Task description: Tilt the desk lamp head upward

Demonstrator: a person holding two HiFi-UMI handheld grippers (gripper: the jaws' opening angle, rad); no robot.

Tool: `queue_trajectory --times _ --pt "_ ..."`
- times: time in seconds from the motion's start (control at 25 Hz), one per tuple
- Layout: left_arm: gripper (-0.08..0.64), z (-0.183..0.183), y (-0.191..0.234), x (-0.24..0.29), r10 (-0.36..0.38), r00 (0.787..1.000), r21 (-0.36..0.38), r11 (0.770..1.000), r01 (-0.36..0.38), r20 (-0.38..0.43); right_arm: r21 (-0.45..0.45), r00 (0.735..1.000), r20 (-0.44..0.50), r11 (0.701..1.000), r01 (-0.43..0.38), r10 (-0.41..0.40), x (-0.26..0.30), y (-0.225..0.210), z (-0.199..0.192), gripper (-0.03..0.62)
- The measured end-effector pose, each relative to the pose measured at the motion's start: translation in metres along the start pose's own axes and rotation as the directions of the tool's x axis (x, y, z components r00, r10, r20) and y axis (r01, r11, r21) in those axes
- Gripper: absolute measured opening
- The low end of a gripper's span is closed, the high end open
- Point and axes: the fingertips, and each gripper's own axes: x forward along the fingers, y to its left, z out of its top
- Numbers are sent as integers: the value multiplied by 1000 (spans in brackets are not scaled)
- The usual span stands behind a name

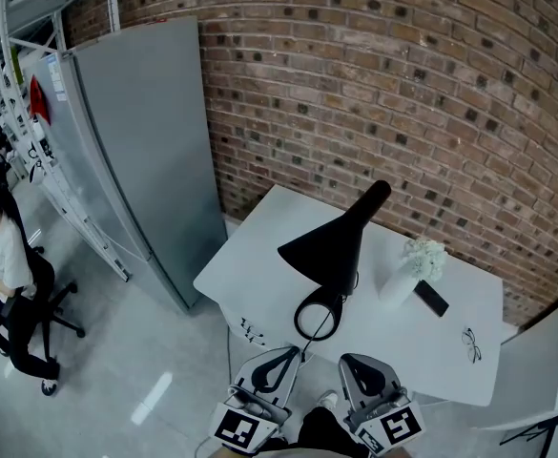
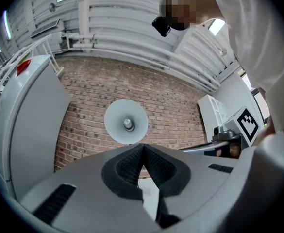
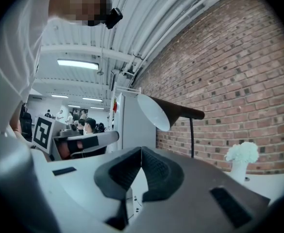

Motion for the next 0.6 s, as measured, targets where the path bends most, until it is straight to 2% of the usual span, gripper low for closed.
queue_trajectory --times 0.32,0.6 --pt "6 2 7 -7 30 1000 8 1000 -30 0 0 999 5 999 -42 42 9 9 0 17" --pt "6 6 10 -5 25 1000 25 999 -25 2 4 998 15 999 -53 53 15 12 2 17"
